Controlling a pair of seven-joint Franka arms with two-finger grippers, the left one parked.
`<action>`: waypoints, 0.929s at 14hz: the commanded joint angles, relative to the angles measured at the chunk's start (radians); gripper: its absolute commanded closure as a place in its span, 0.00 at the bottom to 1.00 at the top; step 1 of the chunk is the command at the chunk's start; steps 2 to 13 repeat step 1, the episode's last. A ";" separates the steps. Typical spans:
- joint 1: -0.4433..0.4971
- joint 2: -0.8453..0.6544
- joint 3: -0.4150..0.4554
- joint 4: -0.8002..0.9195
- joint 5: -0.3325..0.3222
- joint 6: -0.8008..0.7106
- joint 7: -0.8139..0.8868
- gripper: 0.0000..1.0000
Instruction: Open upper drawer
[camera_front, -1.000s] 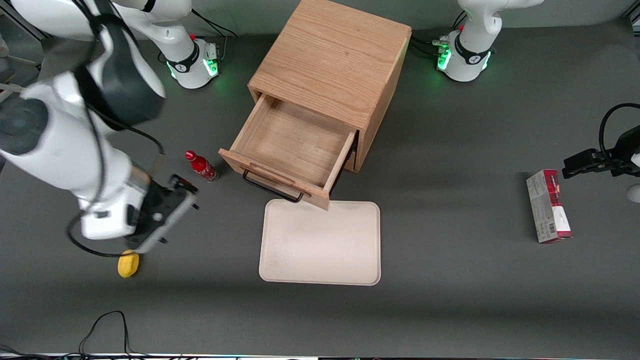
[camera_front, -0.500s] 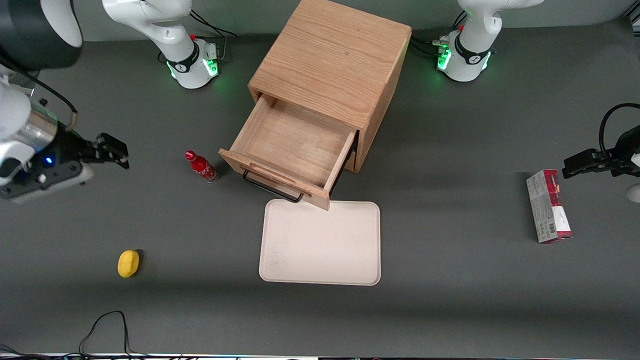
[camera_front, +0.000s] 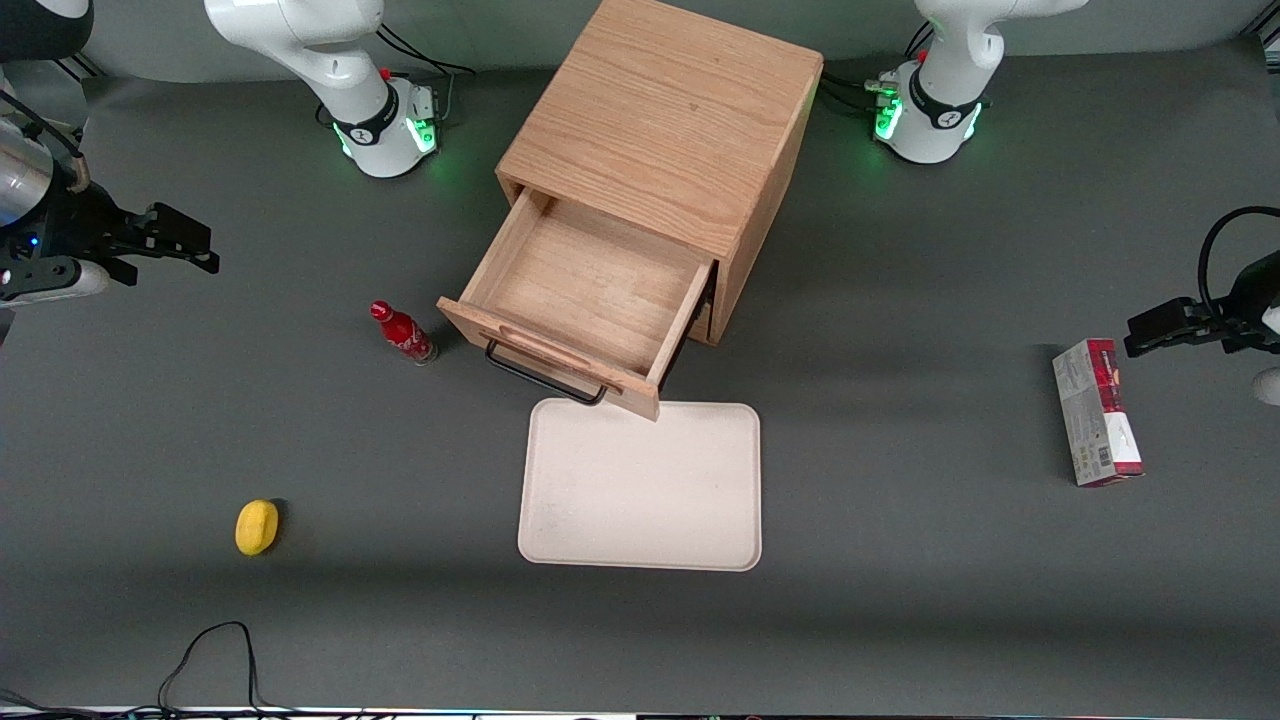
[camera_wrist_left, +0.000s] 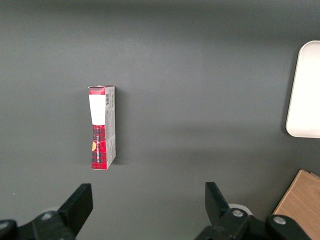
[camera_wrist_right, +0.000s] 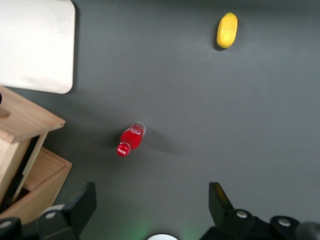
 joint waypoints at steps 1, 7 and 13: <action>0.003 0.020 -0.011 0.017 0.026 0.017 0.042 0.00; 0.003 0.020 -0.011 0.017 0.026 0.017 0.042 0.00; 0.003 0.020 -0.011 0.017 0.026 0.017 0.042 0.00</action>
